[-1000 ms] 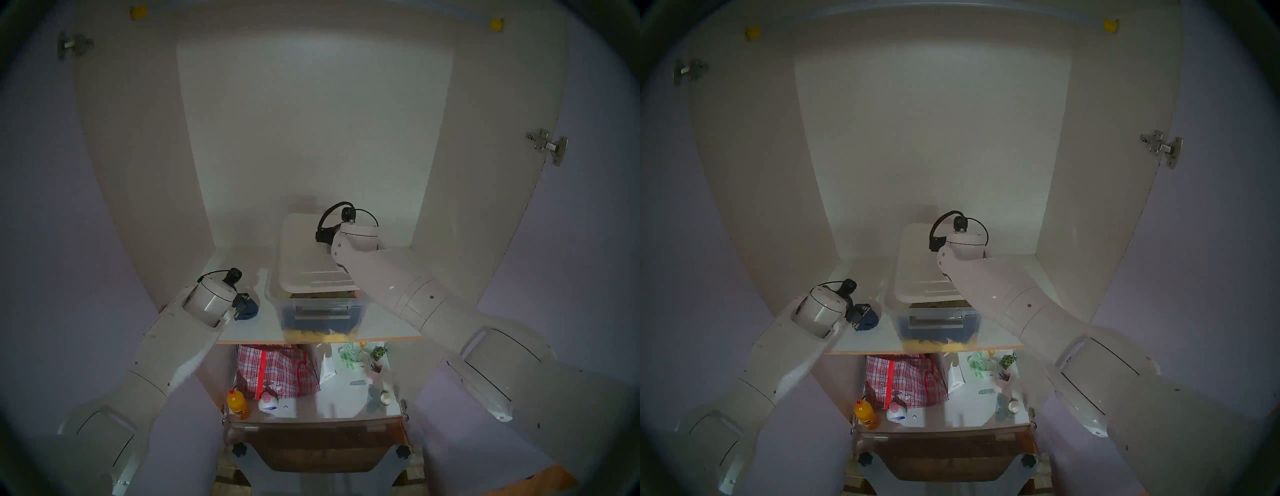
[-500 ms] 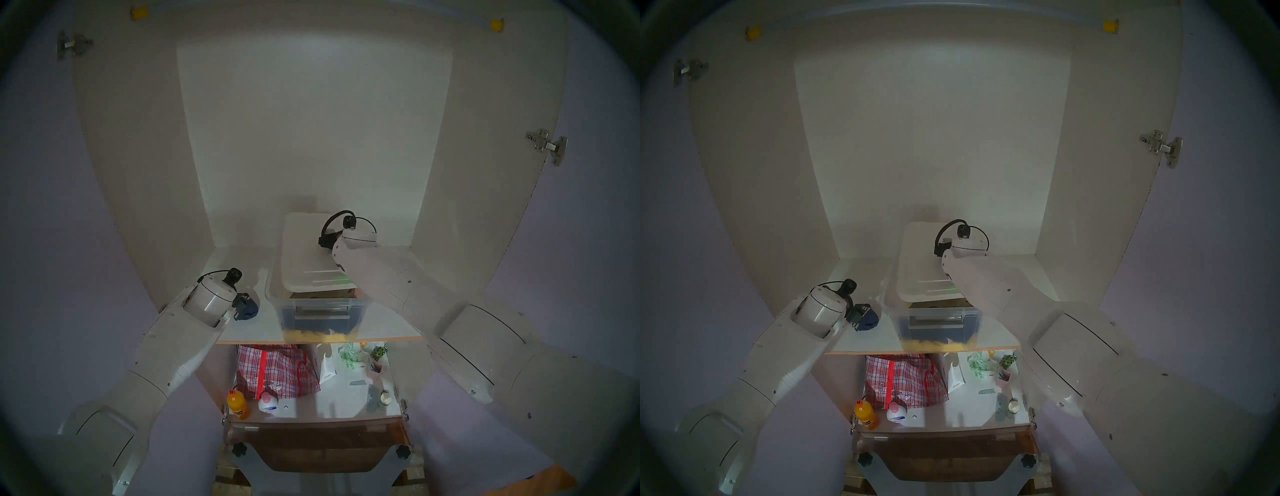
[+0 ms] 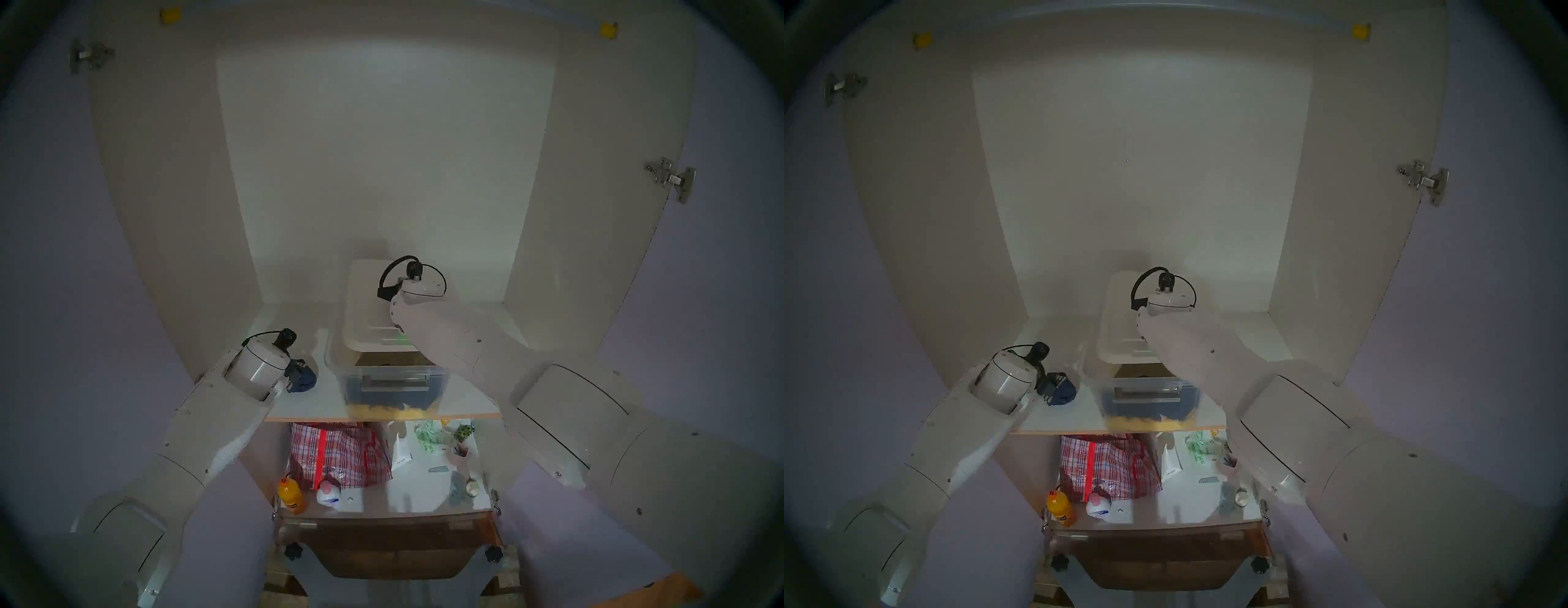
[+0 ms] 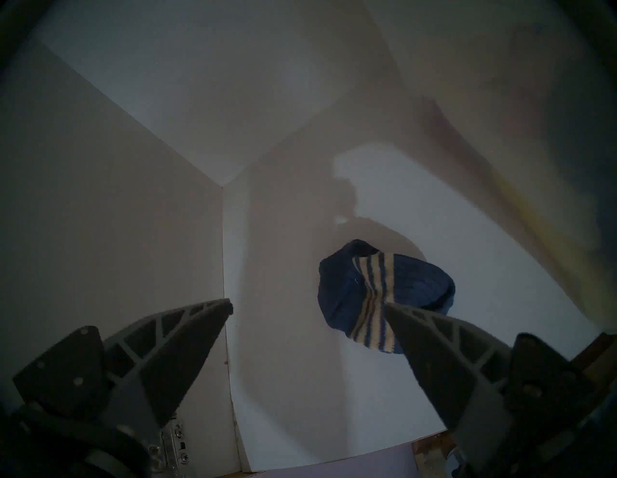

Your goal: Take socks out of the storage bin, place them on top of the cabinet, and put the lid back on the bin

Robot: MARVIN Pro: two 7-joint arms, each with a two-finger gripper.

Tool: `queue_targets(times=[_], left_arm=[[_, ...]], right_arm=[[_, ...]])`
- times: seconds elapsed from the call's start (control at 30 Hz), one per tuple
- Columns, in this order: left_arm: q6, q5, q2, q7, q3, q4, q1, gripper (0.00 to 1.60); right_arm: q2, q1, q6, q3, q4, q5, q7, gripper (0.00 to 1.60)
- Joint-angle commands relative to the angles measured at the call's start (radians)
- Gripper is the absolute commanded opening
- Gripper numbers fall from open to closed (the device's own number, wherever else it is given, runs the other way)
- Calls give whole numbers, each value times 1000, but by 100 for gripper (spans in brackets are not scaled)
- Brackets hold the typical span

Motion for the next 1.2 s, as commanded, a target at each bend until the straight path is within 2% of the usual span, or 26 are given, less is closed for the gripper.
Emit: queue_targets(times=[0.0, 0.13, 0.17, 0.23, 0.27, 0.33, 0.47, 0.6, 0.8, 0.83, 0.93, 1.07, 1.1, 1.17], left_arm=[[-4, 1, 2, -1, -6, -23, -25, 160], [-3, 1, 2, -2, -6, -23, -25, 160], [-3, 1, 2, -2, -6, -24, -25, 160], [-3, 1, 3, -2, -6, -24, -25, 160], [-3, 1, 3, -2, -6, -24, -25, 160], [-3, 1, 3, -3, -6, -25, -25, 160], [-3, 1, 3, -3, -6, -25, -25, 160], [-3, 1, 3, -2, -6, -24, -25, 160], [-3, 1, 3, -2, -6, -24, -25, 160], [-3, 1, 3, -2, -6, -24, -25, 160], [-3, 1, 3, -2, -6, -24, -25, 160], [-3, 1, 3, -3, -6, -24, -25, 160], [-3, 1, 3, -2, -6, -24, -25, 160], [-3, 1, 3, -3, -6, -25, -25, 160]], right_arm=[[-10, 3, -13, -4, -110, -15, -71, 0], [0, -43, 14, -6, -221, -14, -184, 0], [7, -57, 35, -5, -254, -5, -191, 0], [27, -92, 67, -14, -347, -13, -272, 0], [21, -94, 60, -21, -345, -20, -277, 0], [26, -118, 72, -45, -386, -38, -351, 0], [23, -109, 65, -70, -359, -41, -390, 0], [41, -103, 48, -74, -354, -31, -344, 0], [78, -90, 39, -58, -325, -8, -162, 0], [96, -96, 29, -58, -335, -12, -104, 0], [126, -106, 33, -68, -355, -21, -22, 0], [124, -110, 34, -61, -352, -28, -36, 0], [116, -111, 40, -61, -349, -43, -97, 0], [111, -117, 55, -58, -349, -37, -127, 0]])
